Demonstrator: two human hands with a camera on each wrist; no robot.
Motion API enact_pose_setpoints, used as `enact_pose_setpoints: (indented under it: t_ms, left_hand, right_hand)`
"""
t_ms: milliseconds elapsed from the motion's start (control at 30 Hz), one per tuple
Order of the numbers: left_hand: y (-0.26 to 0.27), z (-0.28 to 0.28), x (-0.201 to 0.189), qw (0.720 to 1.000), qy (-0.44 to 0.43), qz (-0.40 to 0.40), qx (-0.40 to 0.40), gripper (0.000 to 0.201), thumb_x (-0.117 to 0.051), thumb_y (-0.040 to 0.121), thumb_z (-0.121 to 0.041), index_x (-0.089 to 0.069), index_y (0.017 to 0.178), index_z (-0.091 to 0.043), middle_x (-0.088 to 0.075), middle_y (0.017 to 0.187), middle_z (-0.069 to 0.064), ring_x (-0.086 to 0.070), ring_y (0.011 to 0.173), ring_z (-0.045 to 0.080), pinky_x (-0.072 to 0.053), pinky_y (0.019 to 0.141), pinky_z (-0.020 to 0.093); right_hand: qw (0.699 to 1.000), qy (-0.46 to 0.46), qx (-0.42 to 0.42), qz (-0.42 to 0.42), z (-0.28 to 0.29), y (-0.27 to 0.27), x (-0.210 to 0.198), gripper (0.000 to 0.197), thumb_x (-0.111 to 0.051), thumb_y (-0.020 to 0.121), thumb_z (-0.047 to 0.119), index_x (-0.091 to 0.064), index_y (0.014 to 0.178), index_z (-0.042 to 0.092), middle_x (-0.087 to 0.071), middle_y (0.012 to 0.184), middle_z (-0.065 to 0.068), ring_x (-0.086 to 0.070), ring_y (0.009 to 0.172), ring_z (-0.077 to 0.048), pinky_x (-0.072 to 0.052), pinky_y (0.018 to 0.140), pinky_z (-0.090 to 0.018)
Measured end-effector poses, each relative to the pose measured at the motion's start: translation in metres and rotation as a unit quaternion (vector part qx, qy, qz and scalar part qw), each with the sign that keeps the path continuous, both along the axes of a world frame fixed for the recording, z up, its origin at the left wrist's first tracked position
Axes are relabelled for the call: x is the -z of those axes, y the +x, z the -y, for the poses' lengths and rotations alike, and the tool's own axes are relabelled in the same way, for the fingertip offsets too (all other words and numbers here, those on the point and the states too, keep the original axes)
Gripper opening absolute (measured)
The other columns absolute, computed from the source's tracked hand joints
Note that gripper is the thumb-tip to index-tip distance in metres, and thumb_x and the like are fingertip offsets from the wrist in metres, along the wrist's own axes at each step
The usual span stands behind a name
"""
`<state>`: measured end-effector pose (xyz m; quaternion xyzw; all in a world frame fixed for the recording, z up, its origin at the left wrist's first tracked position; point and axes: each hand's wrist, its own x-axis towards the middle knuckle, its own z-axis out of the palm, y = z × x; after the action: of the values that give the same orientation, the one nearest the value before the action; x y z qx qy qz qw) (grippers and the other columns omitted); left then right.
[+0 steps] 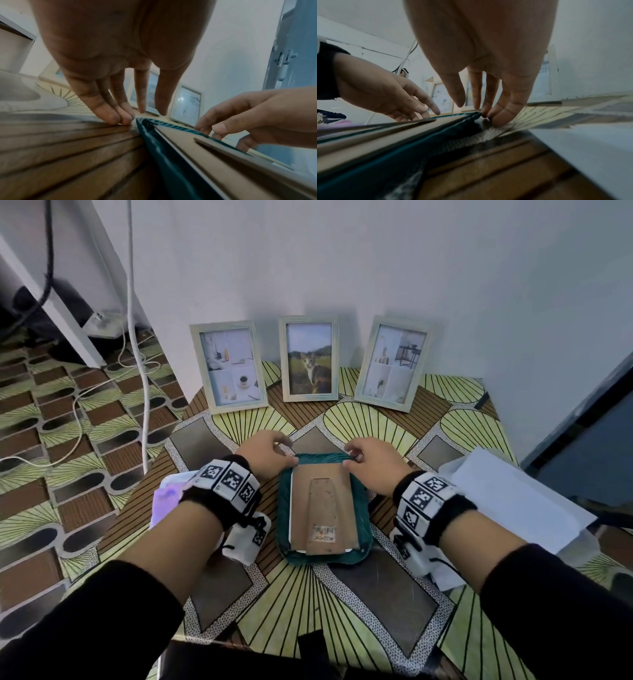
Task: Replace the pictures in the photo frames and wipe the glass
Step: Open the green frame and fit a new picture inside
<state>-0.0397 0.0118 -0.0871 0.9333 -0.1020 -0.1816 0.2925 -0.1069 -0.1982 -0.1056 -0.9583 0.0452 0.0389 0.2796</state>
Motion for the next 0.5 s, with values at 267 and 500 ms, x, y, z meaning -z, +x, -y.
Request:
enact_pose_setpoints:
  t_ms: [267,500]
  left_hand:
    - [0.005,-0.006,0.012,0.998,-0.060,-0.013,0.002,0.020,-0.081,0.079,-0.024,-0.073,0.097,-0.027,-0.068,0.085,-0.005,-0.063,0.085,0.013,-0.045,0.074,0.025]
    - [0.014,0.000,0.012,0.999,-0.050,-0.015,0.005,0.011,-0.080,0.080,-0.024,-0.074,0.087,-0.019,-0.072,0.081,0.013,-0.065,0.072,0.024,-0.055,0.080,0.038]
  right_hand:
    - [0.997,0.068,0.028,0.016,0.006,0.008,0.009,0.011,-0.075,0.085,0.020,-0.070,0.095,0.021,-0.062,0.091,0.010,-0.058,0.083,-0.011,-0.057,0.075,-0.034]
    - [0.998,0.053,0.034,0.015,0.004,0.015,0.006,0.014,-0.077,0.083,0.021,-0.064,0.077,0.024,-0.067,0.089,0.004,-0.061,0.083,-0.016,-0.048,0.077,-0.027]
